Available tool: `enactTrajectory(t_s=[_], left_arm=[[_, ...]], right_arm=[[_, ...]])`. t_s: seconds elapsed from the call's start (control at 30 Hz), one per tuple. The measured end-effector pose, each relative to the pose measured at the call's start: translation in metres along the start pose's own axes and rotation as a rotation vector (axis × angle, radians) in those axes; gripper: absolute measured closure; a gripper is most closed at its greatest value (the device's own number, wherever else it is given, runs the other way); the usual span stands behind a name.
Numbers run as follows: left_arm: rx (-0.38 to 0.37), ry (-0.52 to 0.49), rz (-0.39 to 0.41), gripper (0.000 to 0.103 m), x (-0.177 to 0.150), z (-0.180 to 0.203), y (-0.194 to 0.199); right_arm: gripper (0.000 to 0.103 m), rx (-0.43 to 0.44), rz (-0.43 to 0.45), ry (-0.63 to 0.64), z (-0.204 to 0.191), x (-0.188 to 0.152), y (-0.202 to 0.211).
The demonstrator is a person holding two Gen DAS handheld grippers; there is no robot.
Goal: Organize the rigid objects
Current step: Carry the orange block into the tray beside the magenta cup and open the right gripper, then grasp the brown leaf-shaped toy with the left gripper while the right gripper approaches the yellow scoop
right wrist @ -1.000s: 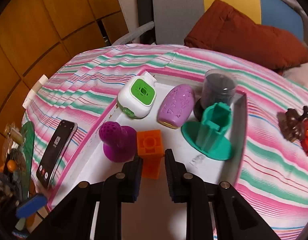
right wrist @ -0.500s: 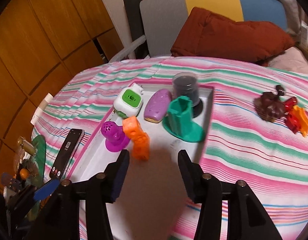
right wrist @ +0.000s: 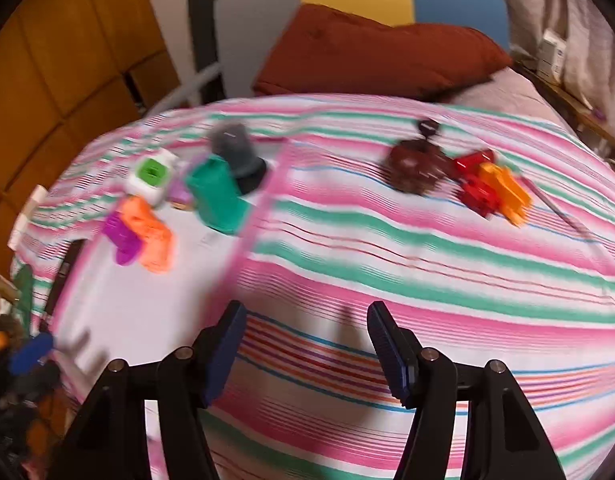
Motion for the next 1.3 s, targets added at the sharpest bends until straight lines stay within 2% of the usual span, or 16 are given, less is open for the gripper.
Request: enactTrajectory(t_s=[0.17, 0.37, 0.53, 0.67, 0.73, 0.87, 1.07, 1.23, 1.3], left_arm=[[-0.023, -0.024, -0.017, 0.062, 0.004, 0.021, -0.004], [-0.045, -0.086, -0.029, 0.062, 0.017, 0.055, -0.013], [-0.074, -0.111, -0.035, 0.062, 0.034, 0.082, -0.021], [-0.115, -0.110, -0.028, 0.059, 0.065, 0.111, -0.030], [-0.126, -0.104, -0.026, 0.052, 0.083, 0.124, -0.039], [-0.100, -0.133, -0.045, 0.051, 0.121, 0.154, -0.076], [0.025, -0.180, -0.117, 0.051, 0.155, 0.177, -0.156], [0.180, -0.201, -0.114, 0.051, 0.180, 0.173, -0.204], [0.182, -0.200, -0.098, 0.051, 0.189, 0.174, -0.213]], right_arm=[[0.039, -0.090, -0.037, 0.000, 0.047, -0.004, -0.004], [0.039, -0.206, -0.007, -0.066, 0.112, 0.011, -0.002], [0.038, -0.275, -0.008, -0.140, 0.135, 0.013, 0.003], [0.035, -0.297, -0.030, -0.212, 0.154, 0.009, 0.008], [0.035, -0.277, -0.040, -0.278, 0.168, 0.004, 0.011], [0.034, -0.191, -0.043, -0.410, 0.185, -0.003, 0.014], [0.034, -0.100, -0.056, -0.490, 0.193, -0.005, 0.008], [0.034, -0.032, -0.057, -0.574, 0.206, -0.007, 0.007], [0.034, 0.006, -0.059, -0.605, 0.209, -0.008, 0.006]])
Point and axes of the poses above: each gripper's, at about its wrist camera, not at the fingertips, and y roughly against the way its jaws point, z to its right, x to its top, the point moved 10 cm from there along -y, roughly the way its jaws point, and after that the axes turned 14 degrees about -z, right-handed, at the moved point
